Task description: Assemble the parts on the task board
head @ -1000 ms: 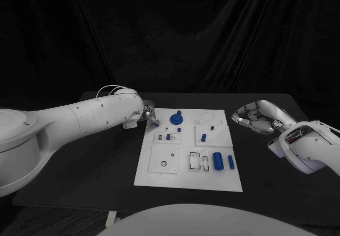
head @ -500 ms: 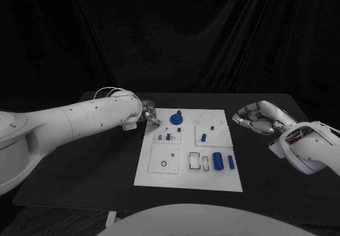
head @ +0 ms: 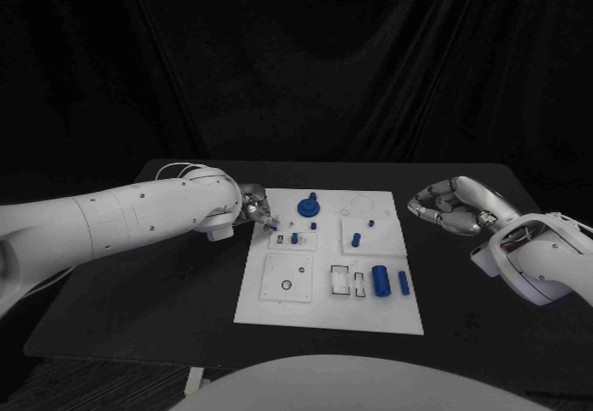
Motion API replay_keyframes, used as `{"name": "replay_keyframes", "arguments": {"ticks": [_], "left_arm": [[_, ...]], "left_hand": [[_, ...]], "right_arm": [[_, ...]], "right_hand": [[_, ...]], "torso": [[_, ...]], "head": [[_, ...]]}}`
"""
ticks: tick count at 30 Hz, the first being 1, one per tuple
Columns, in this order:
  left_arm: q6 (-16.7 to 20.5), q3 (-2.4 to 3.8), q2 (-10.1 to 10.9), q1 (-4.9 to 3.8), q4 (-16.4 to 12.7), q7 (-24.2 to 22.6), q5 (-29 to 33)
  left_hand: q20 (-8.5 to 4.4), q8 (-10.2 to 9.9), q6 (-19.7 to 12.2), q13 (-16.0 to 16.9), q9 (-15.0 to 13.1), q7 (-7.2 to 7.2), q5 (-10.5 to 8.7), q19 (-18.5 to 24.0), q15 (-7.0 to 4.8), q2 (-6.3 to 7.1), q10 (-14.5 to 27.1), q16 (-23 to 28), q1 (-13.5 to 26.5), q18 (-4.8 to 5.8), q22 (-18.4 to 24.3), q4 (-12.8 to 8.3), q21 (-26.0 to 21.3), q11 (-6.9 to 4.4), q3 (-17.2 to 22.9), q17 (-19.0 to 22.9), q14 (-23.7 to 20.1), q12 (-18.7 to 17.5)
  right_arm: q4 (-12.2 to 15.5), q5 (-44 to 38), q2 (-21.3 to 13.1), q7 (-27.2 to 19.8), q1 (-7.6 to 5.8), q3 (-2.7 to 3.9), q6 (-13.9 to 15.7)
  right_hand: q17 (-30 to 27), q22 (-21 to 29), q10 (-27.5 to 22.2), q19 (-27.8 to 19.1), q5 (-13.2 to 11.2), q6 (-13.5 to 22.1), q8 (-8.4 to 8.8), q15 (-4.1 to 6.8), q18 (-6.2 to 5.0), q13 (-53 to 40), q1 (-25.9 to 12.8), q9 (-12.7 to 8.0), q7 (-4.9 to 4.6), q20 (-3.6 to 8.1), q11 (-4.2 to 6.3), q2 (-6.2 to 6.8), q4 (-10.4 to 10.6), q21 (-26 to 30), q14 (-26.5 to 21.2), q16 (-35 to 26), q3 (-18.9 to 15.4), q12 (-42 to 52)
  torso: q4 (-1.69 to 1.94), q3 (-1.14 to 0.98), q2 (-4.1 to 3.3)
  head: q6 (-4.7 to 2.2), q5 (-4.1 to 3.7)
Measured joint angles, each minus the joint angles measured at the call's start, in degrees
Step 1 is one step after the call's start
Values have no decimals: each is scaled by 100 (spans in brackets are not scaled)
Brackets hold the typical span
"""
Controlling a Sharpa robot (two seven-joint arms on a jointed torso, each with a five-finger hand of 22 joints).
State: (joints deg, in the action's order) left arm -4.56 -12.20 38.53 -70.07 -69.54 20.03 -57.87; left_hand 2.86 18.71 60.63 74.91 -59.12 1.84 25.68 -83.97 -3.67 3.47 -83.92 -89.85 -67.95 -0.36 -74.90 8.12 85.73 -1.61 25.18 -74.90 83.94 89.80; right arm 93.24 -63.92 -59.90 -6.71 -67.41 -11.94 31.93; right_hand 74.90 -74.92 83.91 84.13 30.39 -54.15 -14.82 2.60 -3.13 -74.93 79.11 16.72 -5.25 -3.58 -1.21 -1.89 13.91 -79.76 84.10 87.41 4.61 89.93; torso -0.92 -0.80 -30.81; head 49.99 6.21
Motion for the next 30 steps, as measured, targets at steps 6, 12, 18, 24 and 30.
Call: {"name": "replay_keyframes", "arguments": {"ticks": [6, 12, 18, 24, 30], "left_arm": [[47, 0, 155, -1, -342, 257, 132], [51, -1, 187, -1, -488, 424, 200], [53, -1, 157, -1, -502, 509, 232], [61, -1, 86, -1, -482, 540, 248], [73, -2, 48, 1, -465, 545, 258]], "left_hand": [[0, -3, 13, 0, 7, -10, -1, 0, 0, 0, 0, 0, 0, 0, 0, 0, 0, 0, 0, 0, 0, 0], [0, -7, 31, 0, 17, -6, -12, 0, 0, 0, 0, 0, 0, 0, 0, 0, 0, 0, 0, 0, 0, 0], [0, -33, 40, 0, 33, 3, -20, 0, 0, 0, 0, 0, 1, 0, 0, -14, -34, 0, 45, 0, 0, 0], [0, -33, 49, 0, 49, 13, -22, 0, 0, 30, 0, 0, 31, 0, 0, -63, -34, 0, 94, 0, 0, 0], [0, -65, 49, 0, 64, 14, -44, 0, 0, -1, 0, 0, 63, 0, -5, -48, -57, 0, 111, 0, 0, 0]], "right_arm": [[7, 0, -1, 13, 3, 0, 0], [9, 0, -2, 22, 4, 0, 1], [12, 0, -5, 27, 6, 0, 1], [13, 0, -7, 29, 7, 0, 1], [15, 1, -11, 31, 8, 0, 2]], "right_hand": [[0, 0, 0, 0, 21, 0, 0, 0, 1, 0, 0, 0, 0, 0, 0, 0, 0, 0, 0, 0, 0, 0], [0, 1, 0, 0, 45, 0, 0, 0, 0, 0, 17, 0, 0, 0, 0, 17, 0, 0, 0, 0, 0, 0], [0, 1, 0, 0, 69, 0, 0, 0, 0, 1, 29, 1, 0, 0, 0, 30, -16, 0, 0, 0, 16, 0], [0, 1, 0, 0, 85, 0, 0, 0, 0, 1, 29, 1, 0, 0, 0, 30, -16, 0, 0, 0, 16, 0], [0, 1, 0, 0, 85, 0, 0, 0, 0, 1, 29, 1, 0, 0, 0, 30, -16, 0, 0, 0, 16, 0]], "torso": [[1, -1, 1], [1, -2, 3], [-1, -1, 3], [-2, -1, 0], [-2, 0, -3]], "head": [[0, 3], [0, 8], [0, -4], [0, 1], [0, -4]]}}
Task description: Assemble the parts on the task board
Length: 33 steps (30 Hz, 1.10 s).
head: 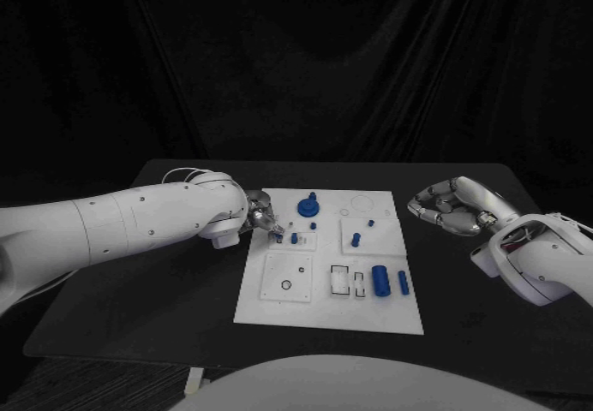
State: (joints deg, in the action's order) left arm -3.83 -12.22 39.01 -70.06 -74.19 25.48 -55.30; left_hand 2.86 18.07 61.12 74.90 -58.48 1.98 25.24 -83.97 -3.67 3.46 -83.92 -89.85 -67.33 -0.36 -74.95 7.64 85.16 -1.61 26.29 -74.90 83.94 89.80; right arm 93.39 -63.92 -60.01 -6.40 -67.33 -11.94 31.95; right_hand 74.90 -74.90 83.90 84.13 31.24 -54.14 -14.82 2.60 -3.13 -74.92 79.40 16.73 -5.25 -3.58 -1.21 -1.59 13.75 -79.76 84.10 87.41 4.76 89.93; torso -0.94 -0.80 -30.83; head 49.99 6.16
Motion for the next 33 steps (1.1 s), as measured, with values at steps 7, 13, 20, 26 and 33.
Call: {"name": "replay_keyframes", "arguments": {"ticks": [7, 13, 20, 26, 33], "left_arm": [[6, 0, -44, 6, 37, -11, 4], [5, -1, -55, 18, 58, -15, 8], [3, -2, -59, 32, 82, -16, 9], [-6, -2, -56, 36, 84, -20, 11], [-54, -2, -37, 42, 79, -28, 12]], "left_hand": [[0, -26, 6, 0, 17, 11, -12, 0, 0, 22, 0, 0, 23, -92, 0, -87, -28, 0, 87, -3, 0, 0], [0, -26, -22, 0, 26, -1, -12, 0, 0, 37, 0, 0, 38, -92, 1, -87, -28, 0, 87, -4, 0, 0], [0, -26, -23, 0, 26, 0, -13, 0, 0, 51, 0, 0, 52, -92, 1, -87, -28, 0, 87, -4, 0, 0], [0, -26, -33, 0, 30, 10, -22, 0, 0, 21, 0, 0, 66, -91, 2, -87, -28, 0, 87, -4, 0, 0], [0, -26, -41, 0, 32, 19, -41, 0, 0, 10, 0, 0, 55, -91, 2, -87, -28, 0, 87, -3, 0, 0]], "right_arm": [[3, 0, 0, 1, 2, 0, 1], [3, 0, -1, 1, 4, 0, 2], [3, 0, -3, 2, 6, 0, 2], [3, 0, -3, 4, 8, 0, 2], [0, 0, -2, 6, 10, 0, 2]], "right_hand": [[0, 0, 0, 0, 0, 0, 0, 0, 0, 0, 0, -5, 0, 0, 0, 0, 0, 0, 0, 0, 0, 0], [0, -4, 0, 0, 0, 0, 0, 0, 0, 0, 0, -4, 0, 0, 0, 0, 0, 0, 0, 0, 0, 0], [0, -4, 0, 0, 19, 0, 0, 0, 1, 0, 0, -4, 0, 0, 0, 0, -10, 0, 0, 0, 10, 0], [0, -4, 0, 0, 40, 0, 0, 0, 0, 0, 0, -4, 0, 0, 0, 0, -16, 0, 0, 0, 16, 0], [0, -3, 0, 0, 40, 0, 0, 0, 0, 0, -1, -4, 0, 0, 0, 0, -16, 0, 0, 0, 16, 0]], "torso": [[0, 1, -1], [0, 1, -1], [1, 1, -1], [1, 1, -1], [2, 1, -1]], "head": [[0, 5], [0, 9], [0, 4], [0, 13], [0, 21]]}}
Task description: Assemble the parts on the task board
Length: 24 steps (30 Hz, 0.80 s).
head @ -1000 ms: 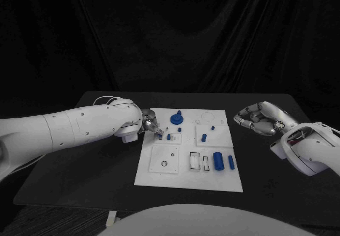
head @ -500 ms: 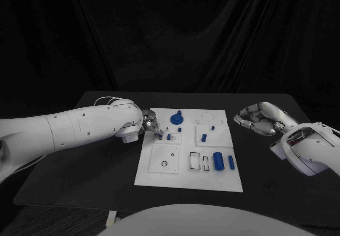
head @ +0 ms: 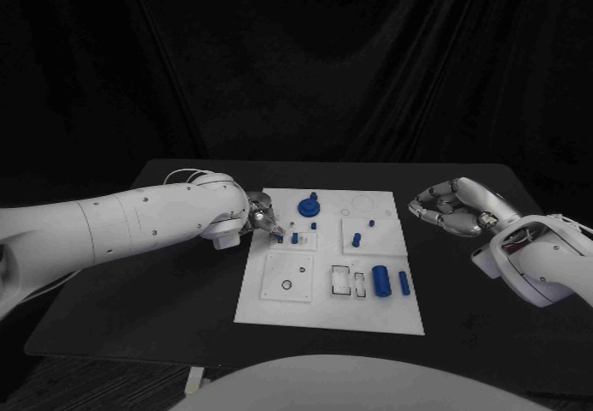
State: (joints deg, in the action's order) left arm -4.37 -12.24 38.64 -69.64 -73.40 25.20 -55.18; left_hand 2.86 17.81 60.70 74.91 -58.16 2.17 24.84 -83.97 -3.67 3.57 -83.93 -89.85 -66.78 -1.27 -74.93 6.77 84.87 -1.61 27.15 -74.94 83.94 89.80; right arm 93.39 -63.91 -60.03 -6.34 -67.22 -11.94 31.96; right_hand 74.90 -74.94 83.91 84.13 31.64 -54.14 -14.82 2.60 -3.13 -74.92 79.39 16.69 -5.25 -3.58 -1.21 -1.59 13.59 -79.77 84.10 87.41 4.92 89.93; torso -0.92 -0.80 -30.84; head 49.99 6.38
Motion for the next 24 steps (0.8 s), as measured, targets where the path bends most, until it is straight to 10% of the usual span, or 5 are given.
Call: {"name": "replay_keyframes", "arguments": {"ticks": [24], "left_arm": [[-90, 8, 2, 61, 49, -52, 5]], "left_hand": [[0, -23, 33, 0, 14, -11, -4, 0, 0, 1, 0, 0, 1, 1, 1, 0, -22, 0, 0, 1, 0, 0]], "right_arm": [[-7, 0, 13, 13, 5, 0, -2]], "right_hand": [[0, 2, 0, 0, 0, 0, 0, 0, 0, 0, 0, 1, 0, 0, 0, 0, 0, 0, 0, 0, 0, 0]], "torso": [[0, 1, 1]], "head": [[0, 20]]}}
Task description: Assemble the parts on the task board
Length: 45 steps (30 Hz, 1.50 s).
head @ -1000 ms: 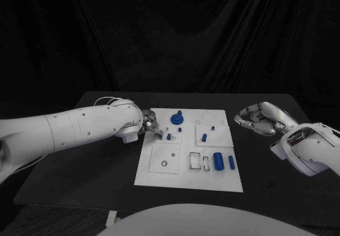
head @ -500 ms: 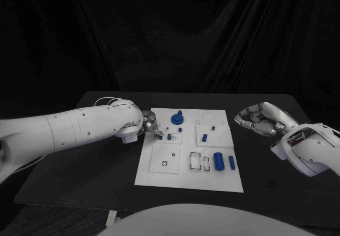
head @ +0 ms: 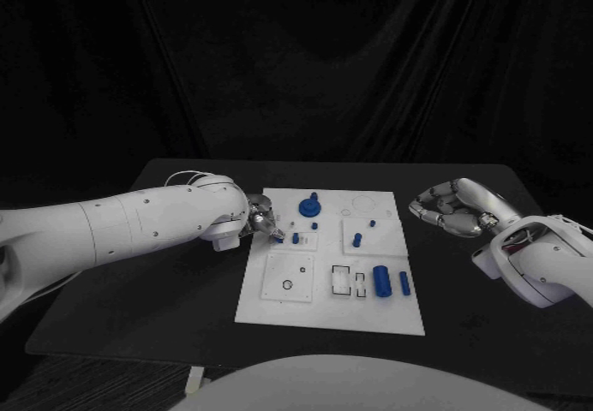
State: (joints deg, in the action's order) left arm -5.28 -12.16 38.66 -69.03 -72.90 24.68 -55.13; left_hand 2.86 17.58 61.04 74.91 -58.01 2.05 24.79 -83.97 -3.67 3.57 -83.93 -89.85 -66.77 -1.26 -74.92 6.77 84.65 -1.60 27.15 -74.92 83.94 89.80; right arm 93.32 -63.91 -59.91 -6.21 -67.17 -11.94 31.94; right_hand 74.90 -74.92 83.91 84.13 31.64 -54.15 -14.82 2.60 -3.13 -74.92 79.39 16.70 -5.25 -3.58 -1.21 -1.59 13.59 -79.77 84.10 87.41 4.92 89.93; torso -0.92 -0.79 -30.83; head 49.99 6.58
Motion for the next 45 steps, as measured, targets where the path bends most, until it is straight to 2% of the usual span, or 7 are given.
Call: {"name": "replay_keyframes", "arguments": {"ticks": [11, 17, 31, 33, 36, 38, 45], "left_arm": [[-14, 6, -34, 13, 33, -22, 4], [-19, 11, -46, 19, 50, -29, 6], [-19, 18, -63, 28, 78, -43, 10], [-22, 19, -68, 29, 85, -43, 10], [-34, 24, -80, 29, 98, -41, 10], [-43, 26, -85, 29, 106, -37, 10], [-58, 30, -86, 33, 116, -33, 9]], "left_hand": [[0, 1, 9, 0, -1, 11, -1, 0, 0, 3, 0, 0, 3, 0, 0, 0, 0, 0, 0, 0, 0, 0], [0, -22, 17, 0, 32, 21, -168, 0, 0, -11, 0, 0, 50, 0, 1, -108, -23, 0, 108, 0, 0, 0], [0, -43, -6, 0, 38, 20, -168, 0, 0, -14, 0, 0, 47, 1, 1, -109, -22, 0, 109, 1, 0, 0], [0, -43, -7, 0, 47, 20, -238, 0, 0, -24, 0, 0, 44, 0, 1, -109, -22, 0, 109, 1, 0, 0], [0, -88, -5, 0, 81, 19, -602, 0, 0, -101, 0, 0, 121, 0, 1, -110, -23, 0, 108, 1, 0, 0], [0, -92, 14, 0, 91, 0, -690, 0, 0, -103, 0, 0, 123, 0, 1, -127, -35, 0, 93, 1, 0, 0], [0, -94, 16, 0, 105, -2, -549, 0, 0, -102, 0, 0, 123, 0, 1, -184, -46, 0, 100, 1, 0, 0]], "right_arm": [[0, 0, -3, 8, 1, 0, -1], [3, 0, -6, 12, 1, 0, -1], [1, 0, -1, 17, 4, 0, -1], [0, 0, 1, 17, 5, 0, -1], [0, 0, 2, 18, 7, 0, -2], [0, 0, 2, 18, 7, 0, -2], [1, 0, 0, 20, 9, 0, -2]], "right_hand": [[0, 1, 0, 0, 0, 0, 0, 0, 1, 0, 0, 0, 0, 0, 0, 0, 0, 0, 0, 0, 0, 0], [0, 1, 0, 0, 0, 0, 0, 0, 1, 0, 0, 0, 0, 0, 0, 0, 0, 0, 0, 0, 0, 0], [0, 1, 0, 0, 0, 0, 0, 0, 1, 0, 0, 0, 0, 0, 0, 0, -16, 23, 0, 0, 16, 0], [0, 2, 0, 0, 0, 0, 0, 0, 0, 0, 0, 1, 0, 0, 0, 0, -16, 22, 0, 0, 16, 0], [0, 2, 0, 0, 0, 0, 0, 0, 0, 0, 0, 1, 0, 0, 0, 0, -16, 22, 0, 0, 16, 0], [0, 2, 0, 0, 0, 0, 0, 0, 0, 0, 0, 0, 0, 0, 0, 0, -16, 22, 0, 0, 16, 0], [0, 2, 0, 0, 28, 0, 0, 0, 0, 0, 0, 1, 0, 0, 0, 0, -16, 22, 0, 0, 16, 0]], "torso": [[0, -1, 1], [0, -1, 1], [-1, -1, 0], [-1, -1, 0], [-1, -1, 0], [-1, -1, 0], [0, 0, 0]], "head": [[0, -11], [0, -21], [0, -12], [0, -9], [0, -5], [0, -5], [0, -5]]}}
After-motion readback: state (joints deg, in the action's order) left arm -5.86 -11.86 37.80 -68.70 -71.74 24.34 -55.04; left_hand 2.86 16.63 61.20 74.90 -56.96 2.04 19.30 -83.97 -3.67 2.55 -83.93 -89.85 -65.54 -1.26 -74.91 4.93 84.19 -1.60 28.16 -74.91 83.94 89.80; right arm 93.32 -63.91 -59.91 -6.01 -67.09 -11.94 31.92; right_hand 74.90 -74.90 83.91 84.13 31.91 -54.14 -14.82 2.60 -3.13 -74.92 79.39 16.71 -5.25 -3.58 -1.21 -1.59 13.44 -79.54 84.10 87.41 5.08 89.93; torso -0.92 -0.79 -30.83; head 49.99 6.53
